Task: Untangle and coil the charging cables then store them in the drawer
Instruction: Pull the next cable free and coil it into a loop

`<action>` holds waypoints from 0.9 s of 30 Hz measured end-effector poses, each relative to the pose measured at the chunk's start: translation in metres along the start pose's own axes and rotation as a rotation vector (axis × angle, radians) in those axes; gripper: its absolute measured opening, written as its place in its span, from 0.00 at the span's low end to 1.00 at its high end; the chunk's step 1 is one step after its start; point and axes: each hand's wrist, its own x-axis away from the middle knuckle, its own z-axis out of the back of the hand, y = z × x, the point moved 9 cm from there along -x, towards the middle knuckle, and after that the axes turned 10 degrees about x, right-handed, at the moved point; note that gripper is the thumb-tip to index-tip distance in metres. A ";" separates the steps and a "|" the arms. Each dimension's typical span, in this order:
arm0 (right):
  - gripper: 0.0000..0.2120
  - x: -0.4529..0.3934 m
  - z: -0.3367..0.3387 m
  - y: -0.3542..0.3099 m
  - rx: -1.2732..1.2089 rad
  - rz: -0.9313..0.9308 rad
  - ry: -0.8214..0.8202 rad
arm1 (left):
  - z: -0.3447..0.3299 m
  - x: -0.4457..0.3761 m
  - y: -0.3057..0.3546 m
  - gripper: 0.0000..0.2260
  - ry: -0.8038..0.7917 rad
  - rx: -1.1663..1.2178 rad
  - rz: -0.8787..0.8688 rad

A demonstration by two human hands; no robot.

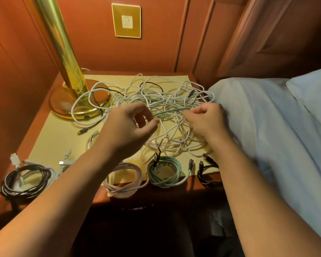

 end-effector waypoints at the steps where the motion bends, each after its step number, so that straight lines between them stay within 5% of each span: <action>1: 0.10 0.001 0.002 -0.007 -0.050 0.019 0.035 | 0.002 -0.006 -0.002 0.08 -0.006 -0.025 0.020; 6: 0.06 0.018 -0.012 -0.054 -0.383 0.177 -0.051 | 0.004 -0.021 -0.021 0.11 -0.003 0.091 0.211; 11: 0.05 0.047 -0.027 -0.098 -0.550 0.398 -0.270 | 0.012 -0.019 -0.044 0.18 0.063 0.614 0.523; 16: 0.05 0.058 -0.043 -0.106 -0.492 0.456 -0.363 | 0.020 -0.021 -0.050 0.09 -0.063 0.545 0.543; 21: 0.09 0.047 -0.036 -0.093 -0.409 0.410 -0.173 | 0.027 -0.023 -0.035 0.08 -0.125 0.553 0.454; 27: 0.17 0.055 -0.035 -0.104 -0.419 0.471 -0.134 | 0.025 -0.015 -0.035 0.11 -0.151 0.684 0.540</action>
